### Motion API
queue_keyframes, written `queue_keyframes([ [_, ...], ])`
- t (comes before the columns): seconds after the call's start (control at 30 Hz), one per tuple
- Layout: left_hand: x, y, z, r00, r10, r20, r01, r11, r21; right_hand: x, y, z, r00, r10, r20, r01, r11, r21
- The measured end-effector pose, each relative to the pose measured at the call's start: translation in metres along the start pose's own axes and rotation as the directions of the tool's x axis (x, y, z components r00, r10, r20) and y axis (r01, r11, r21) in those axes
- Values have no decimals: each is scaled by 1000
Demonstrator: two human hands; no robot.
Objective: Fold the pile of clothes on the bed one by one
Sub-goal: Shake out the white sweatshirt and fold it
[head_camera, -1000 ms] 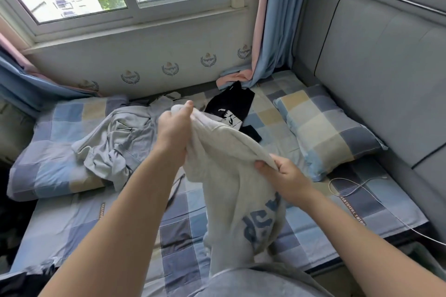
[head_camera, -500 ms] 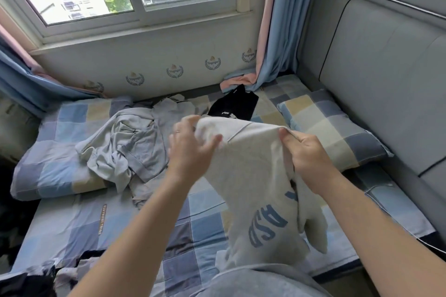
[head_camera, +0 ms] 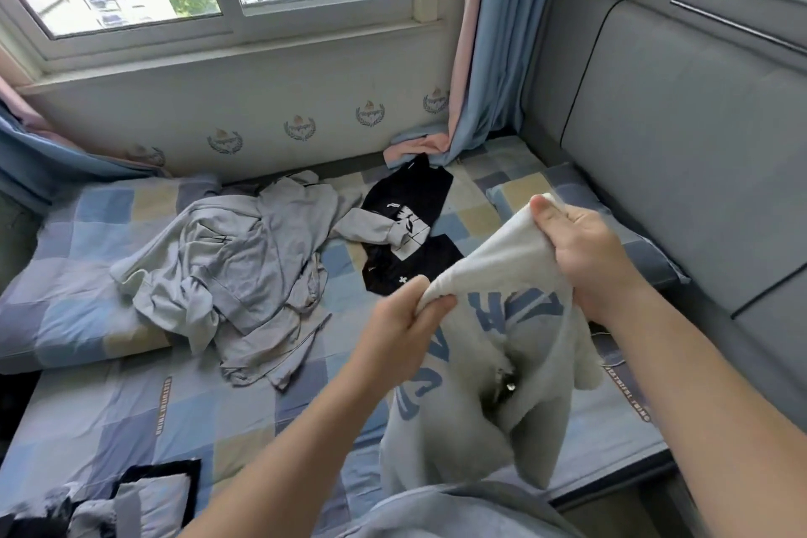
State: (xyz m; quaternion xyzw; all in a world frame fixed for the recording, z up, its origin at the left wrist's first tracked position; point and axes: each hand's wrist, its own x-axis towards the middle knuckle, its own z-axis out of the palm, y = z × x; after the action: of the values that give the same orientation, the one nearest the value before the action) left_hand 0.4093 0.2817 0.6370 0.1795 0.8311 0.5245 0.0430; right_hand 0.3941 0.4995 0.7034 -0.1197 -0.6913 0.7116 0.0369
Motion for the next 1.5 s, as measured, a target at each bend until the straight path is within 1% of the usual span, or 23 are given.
queue_keyframes([
  [0.13, 12, 13, -24, 995, 52, -90, -49, 998, 43, 10, 24, -5, 991, 62, -119, -80, 985, -151],
  [0.17, 15, 15, -30, 988, 48, -145, -47, 999, 12, 7, 30, -2, 985, 32, -170, -65, 980, -190],
  [0.23, 20, 21, -41, 965, -44, -258, 0, 986, -168, -5, 40, 7, 958, -151, -244, 77, 955, -288],
  [0.27, 21, 24, -45, 956, -106, -273, 27, 959, -280, -15, 46, 14, 945, -248, -213, 173, 932, -318],
  [0.3, 21, 28, -49, 952, -160, -260, 55, 927, -371, -27, 52, 23, 952, -280, -122, 235, 927, -294],
  [0.37, 21, 37, -54, 959, -195, -206, 82, 887, -454, -46, 67, 49, 973, -120, 198, 163, 963, -217],
  [0.43, 19, 51, -55, 967, -177, -185, 73, 883, -463, -55, 93, 76, 902, 122, 414, -28, 973, -227],
  [0.47, 20, 56, -57, 966, -174, -189, 66, 878, -473, -56, 106, 86, 874, 185, 449, -66, 961, -269],
  [0.53, 23, 65, -70, 957, -191, -217, 58, 862, -504, -49, 115, 92, 890, 173, 422, -13, 935, -354],
  [0.6, 27, 58, -92, 933, -239, -269, 76, 861, -502, -39, 105, 85, 886, 140, 443, 1, 952, -305],
  [0.67, 32, 39, -117, 871, -298, -391, 116, 897, -426, -31, 82, 76, 878, 80, 472, 26, 977, -214],
  [0.77, 34, 5, -135, 758, -327, -564, 253, 945, -207, -23, 50, 71, 903, -12, 430, 77, 988, -133],
  [0.83, 25, -7, -123, 791, -345, -505, 316, 938, -145, -18, 37, 74, 929, -40, 368, 74, 994, -80],
  [0.9, 12, -18, -100, 883, -304, -357, 293, 952, -85, -16, 30, 78, 951, -32, 309, 37, 999, -10],
  [0.97, -4, -25, -74, 957, -272, -106, 260, 959, -109, -16, 24, 79, 955, -11, 297, -22, 994, 108],
  [1.03, -19, -24, -43, 953, -251, 169, 285, 934, -216, -15, 19, 78, 958, 11, 285, -67, 980, 190],
  [1.07, -23, -24, -30, 953, -213, 215, 262, 936, -235, -13, 17, 77, 964, 15, 266, -74, 975, 211],
  [1.13, -23, -22, -15, 975, -183, 129, 204, 963, -177, -10, 12, 74, 976, 23, 218, -69, 976, 207],
  [1.2, -12, -22, -17, 979, -205, 12, 206, 975, -85, -5, 12, 65, 988, 35, 152, -65, 979, 196],
  [1.27, -1, -17, -27, 964, -245, -102, 237, 968, -86, 1, 16, 51, 995, 60, 78, -72, 983, 169],
  [1.33, 7, -10, -38, 919, -325, -223, 264, 927, -266, 3, 26, 38, 997, 53, 51, -57, 995, 80],
  [1.4, 14, -2, -49, 836, -475, -276, 274, 796, -540, -6, 42, 30, 997, 56, 51, -50, 993, -107],
  [1.5, 19, 8, -58, 811, -537, -231, 221, 648, -729, -34, 73, 37, 956, 267, 119, -226, 933, -279],
])
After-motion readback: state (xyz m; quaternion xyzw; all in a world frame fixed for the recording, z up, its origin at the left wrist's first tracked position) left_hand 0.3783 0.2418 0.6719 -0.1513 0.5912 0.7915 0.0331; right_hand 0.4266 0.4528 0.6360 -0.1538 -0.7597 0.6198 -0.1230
